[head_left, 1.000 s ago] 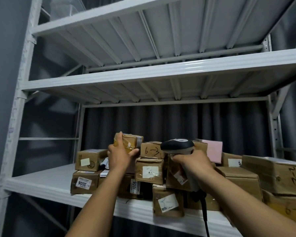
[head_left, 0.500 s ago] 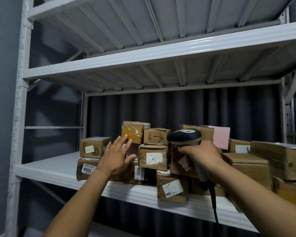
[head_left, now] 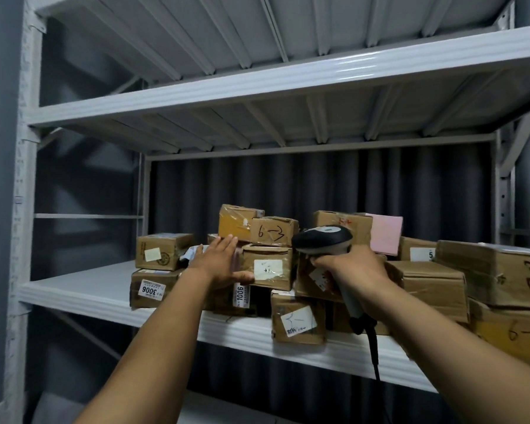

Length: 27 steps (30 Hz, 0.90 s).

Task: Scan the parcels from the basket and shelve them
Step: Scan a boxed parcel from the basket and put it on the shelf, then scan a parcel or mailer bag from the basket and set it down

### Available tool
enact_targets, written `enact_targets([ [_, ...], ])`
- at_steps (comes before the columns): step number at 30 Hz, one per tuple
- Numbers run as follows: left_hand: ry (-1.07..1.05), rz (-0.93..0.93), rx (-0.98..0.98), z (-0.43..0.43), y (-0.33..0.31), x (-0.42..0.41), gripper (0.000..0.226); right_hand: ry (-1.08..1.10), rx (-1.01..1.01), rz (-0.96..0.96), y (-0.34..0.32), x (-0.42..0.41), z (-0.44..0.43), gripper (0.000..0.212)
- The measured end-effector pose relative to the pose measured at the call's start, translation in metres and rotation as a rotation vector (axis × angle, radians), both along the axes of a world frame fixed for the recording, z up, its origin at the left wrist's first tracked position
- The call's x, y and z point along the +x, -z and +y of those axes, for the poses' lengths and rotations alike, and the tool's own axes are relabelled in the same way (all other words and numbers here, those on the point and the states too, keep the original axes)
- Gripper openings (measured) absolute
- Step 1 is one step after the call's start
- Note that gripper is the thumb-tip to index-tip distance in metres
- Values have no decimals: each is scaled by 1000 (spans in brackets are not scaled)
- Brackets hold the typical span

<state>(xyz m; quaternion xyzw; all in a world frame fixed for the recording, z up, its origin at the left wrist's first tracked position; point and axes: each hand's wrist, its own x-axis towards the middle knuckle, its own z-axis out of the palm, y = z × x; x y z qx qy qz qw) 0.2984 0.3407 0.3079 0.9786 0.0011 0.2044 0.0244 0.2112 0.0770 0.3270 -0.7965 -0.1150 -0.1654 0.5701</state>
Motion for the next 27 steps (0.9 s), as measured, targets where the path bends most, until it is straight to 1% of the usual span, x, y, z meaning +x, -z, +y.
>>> enact_targets([
  [6, 12, -14, 25, -8, -4, -37, 97, 33, -21, -6, 4, -21, -12, 11],
  [8, 21, -31, 46, -15, -5, -57, 94, 55, -25, 2, 8, -34, -19, 14],
  [11, 56, -49, 67, -32, -4, -88, 90, 46, 23, 32, 16, -54, -32, 16],
  [14, 140, -62, -8, -59, 11, -124, 84, 41, 54, 71, 35, -84, -50, 12],
  [16, 213, -34, -79, -79, 36, -149, 81, 42, 62, 105, 57, -112, -64, 9],
  [19, 298, 64, -128, -106, 96, -180, 79, 62, -23, 159, 109, -152, -88, 12],
  [23, 348, 241, -164, -141, 199, -220, 76, 66, -179, 250, 196, -203, -121, 9],
  [27, 351, 370, -173, -165, 299, -249, 75, 75, -295, 373, 272, -239, -150, 10],
])
